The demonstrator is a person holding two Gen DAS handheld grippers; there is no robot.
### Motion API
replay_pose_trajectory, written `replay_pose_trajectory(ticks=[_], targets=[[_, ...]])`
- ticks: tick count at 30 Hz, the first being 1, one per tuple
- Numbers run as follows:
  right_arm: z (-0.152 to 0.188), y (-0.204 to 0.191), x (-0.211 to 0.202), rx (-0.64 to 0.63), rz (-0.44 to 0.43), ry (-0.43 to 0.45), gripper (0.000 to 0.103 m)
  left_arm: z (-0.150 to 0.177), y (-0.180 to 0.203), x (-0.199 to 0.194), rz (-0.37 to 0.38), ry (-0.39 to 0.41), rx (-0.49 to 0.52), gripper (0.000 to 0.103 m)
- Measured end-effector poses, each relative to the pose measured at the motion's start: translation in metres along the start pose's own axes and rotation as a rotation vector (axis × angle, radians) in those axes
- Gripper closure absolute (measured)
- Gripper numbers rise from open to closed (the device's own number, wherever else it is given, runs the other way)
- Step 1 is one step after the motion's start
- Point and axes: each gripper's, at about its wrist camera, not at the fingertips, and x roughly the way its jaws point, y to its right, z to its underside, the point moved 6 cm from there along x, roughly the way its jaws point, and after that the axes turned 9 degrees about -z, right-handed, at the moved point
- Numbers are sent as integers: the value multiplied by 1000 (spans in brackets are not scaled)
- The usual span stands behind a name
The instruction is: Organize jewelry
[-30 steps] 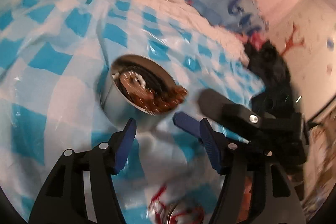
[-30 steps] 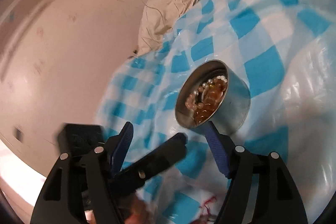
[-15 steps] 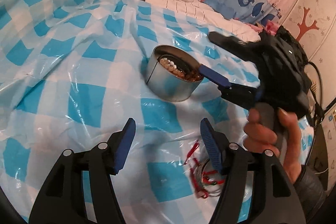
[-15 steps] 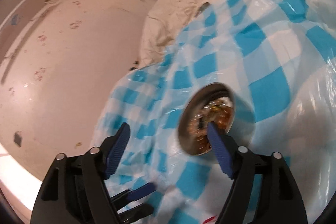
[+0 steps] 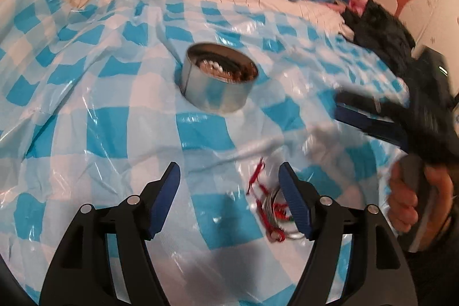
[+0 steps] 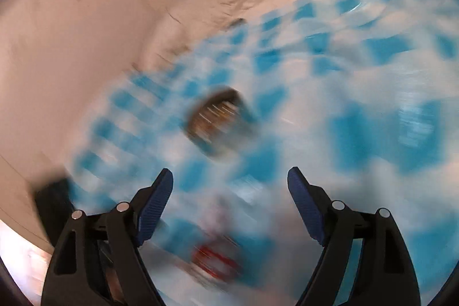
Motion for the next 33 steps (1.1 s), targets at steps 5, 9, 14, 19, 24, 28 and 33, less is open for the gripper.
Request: replay_pose_trajectory(ticks=[5, 9, 14, 19, 24, 28, 33], targets=[[48, 0, -8, -48, 15, -109, 61, 11, 3, 4, -13, -26, 32, 35], [52, -7, 4, -83, 3, -136, 67, 9, -9, 0, -7, -17, -18, 31], [61, -8, 14, -110, 25, -189, 67, 6, -15, -1, 23, -23, -49, 31], [49, 4, 5, -39, 51, -105, 56, 13, 11, 1, 144, -46, -9, 31], [44, 6, 2, -17, 30, -75, 49, 24, 46, 7, 200, -63, 61, 44], [43, 6, 6, -4, 20, -77, 49, 30, 48, 19, 234, -104, -12, 54], [43, 7, 9, 1, 15, -77, 47, 30, 39, 23, 214, -119, -54, 86]])
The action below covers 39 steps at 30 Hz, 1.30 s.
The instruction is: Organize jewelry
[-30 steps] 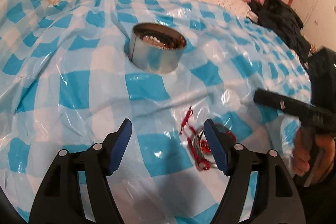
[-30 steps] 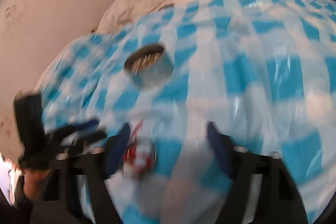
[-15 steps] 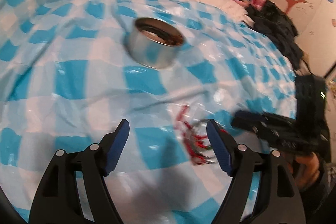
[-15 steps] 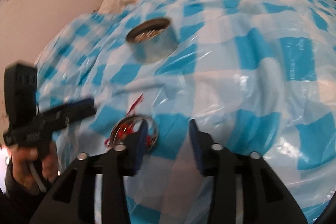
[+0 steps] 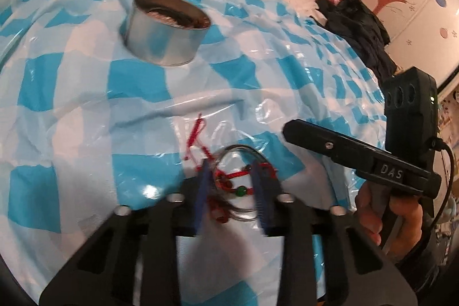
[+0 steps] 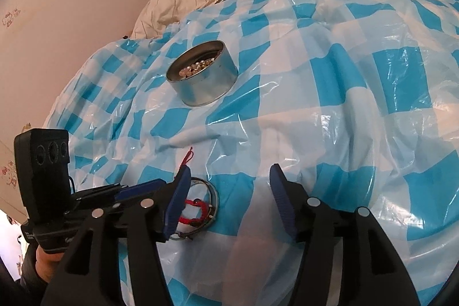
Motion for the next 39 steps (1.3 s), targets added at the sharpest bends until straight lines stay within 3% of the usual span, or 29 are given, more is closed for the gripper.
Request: replay_pose_trajectory(ticks=[1, 5, 12, 17, 20, 22, 24, 27, 34, 37, 38, 39], targets=[[0, 0, 1, 2, 1, -1, 47, 0, -3, 2, 0, -10, -12, 91], [-1, 1, 2, 4, 2, 1, 46, 2, -10, 9, 10, -40, -39, 93], [-3, 1, 3, 11, -3, 8, 44, -11, -8, -15, 65, 32, -44, 97], [-3, 1, 3, 16, -15, 8, 43, -22, -27, -27, 57, 67, -97, 98], [-1, -6, 5, -13, -35, -18, 43, -27, -49, -30, 12, 83, -144, 98], [1, -11, 7, -37, -46, -39, 47, -27, -56, -29, -8, 84, -159, 98], [5, -15, 13, -59, -53, -78, 62, -26, -64, -27, -22, 78, -173, 98], [10, -21, 20, -117, -27, -106, 76, -25, -68, -23, -33, 71, -180, 98], [20, -29, 38, -233, 66, -165, 81, -22, -73, -20, -44, 67, -181, 97], [28, -37, 45, -356, 150, -193, 81, -20, -73, -16, -48, 59, -184, 97], [29, -38, 45, -374, 162, -190, 85, -19, -74, -15, -49, 57, -185, 97], [30, -38, 45, -387, 175, -189, 97, -19, -74, -13, -50, 55, -186, 97]])
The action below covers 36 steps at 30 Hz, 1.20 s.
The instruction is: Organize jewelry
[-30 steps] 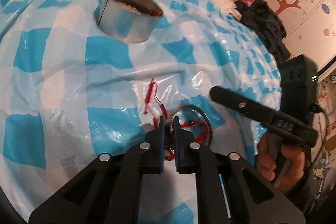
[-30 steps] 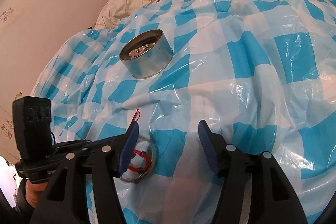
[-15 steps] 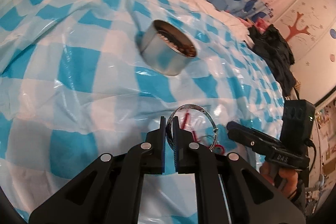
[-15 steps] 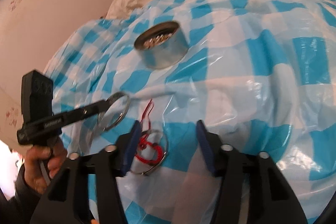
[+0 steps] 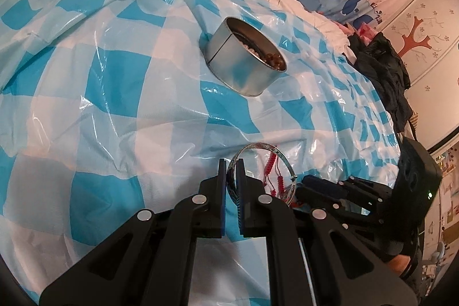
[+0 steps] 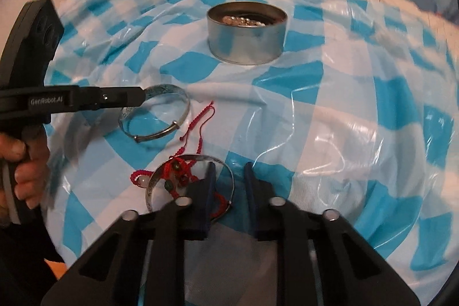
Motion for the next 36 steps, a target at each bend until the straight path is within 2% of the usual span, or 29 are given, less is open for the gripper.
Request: replay_pose_trajectory(ticks=[2, 4, 8, 10, 13, 17, 21, 27, 31, 32, 33, 34, 36], targets=[[-1, 1, -5, -12, 23, 23, 99, 0, 0, 1, -4, -1, 0, 97], [-6, 4, -18, 5, 11, 81, 99, 0, -1, 2, -6, -2, -2, 97], [-22, -7, -61, -28, -102, 277, 99, -2, -4, 2, -4, 5, -14, 97], [-25, -11, -69, -33, -138, 307, 99, -2, -4, 0, -4, 10, -16, 97], [-23, -3, -61, -10, -111, 277, 99, -2, -4, 0, -4, 10, -16, 97], [-24, -1, -63, 0, -98, 285, 98, -2, -4, 1, -8, 7, -9, 97], [-20, 15, -54, 41, -6, 244, 98, 0, -4, 7, -43, -3, 18, 97], [-16, 26, -42, 75, 35, 202, 98, 5, 4, 17, -84, -16, 90, 96], [-11, 37, -30, 107, 66, 153, 98, 4, 5, 15, -76, -19, 81, 96], [-10, 38, -28, 112, 65, 141, 94, 4, 4, 15, -73, -19, 76, 95], [-9, 39, -25, 116, 71, 129, 76, 4, 5, 15, -72, -21, 80, 94], [-7, 38, -24, 114, 77, 127, 69, 5, 6, 16, -67, -28, 89, 90], [-6, 34, -21, 99, 76, 117, 66, 7, 10, 17, -60, -34, 106, 85]])
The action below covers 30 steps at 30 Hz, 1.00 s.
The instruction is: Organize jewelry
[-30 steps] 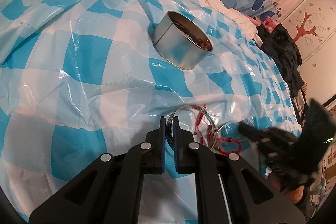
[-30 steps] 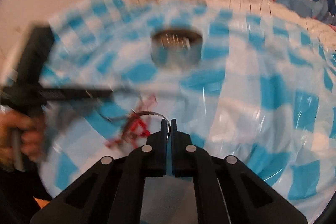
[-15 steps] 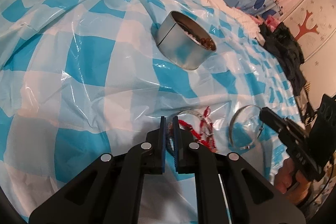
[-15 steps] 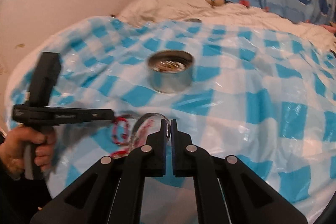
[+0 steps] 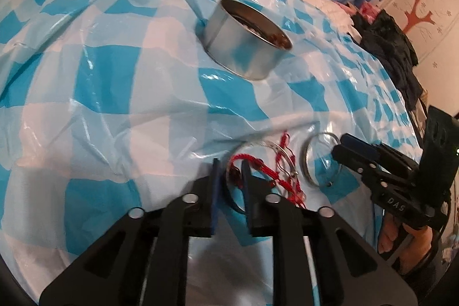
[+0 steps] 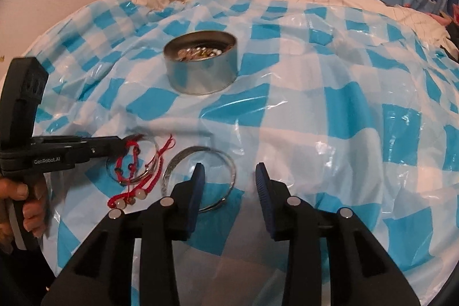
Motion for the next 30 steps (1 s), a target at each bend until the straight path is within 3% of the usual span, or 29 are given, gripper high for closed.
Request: replay_pose_trajectory(ticks=[4, 6, 9, 16, 30], targets=[[6, -1, 9, -24, 28, -48, 67, 1, 4, 2, -27, 4, 31, 85], [7, -4, 10, -41, 36, -55, 83, 1, 4, 1, -44, 9, 42, 94], [5, -1, 7, -24, 27, -36, 96, 0, 4, -4, -26, 17, 42, 98], [-5, 4, -9, 45, -28, 48, 97, -12, 2, -31, 83, 65, -25, 99], [-27, -5, -45, 39, -102, 239, 97, -19, -4, -41, -41, 129, 10, 99]])
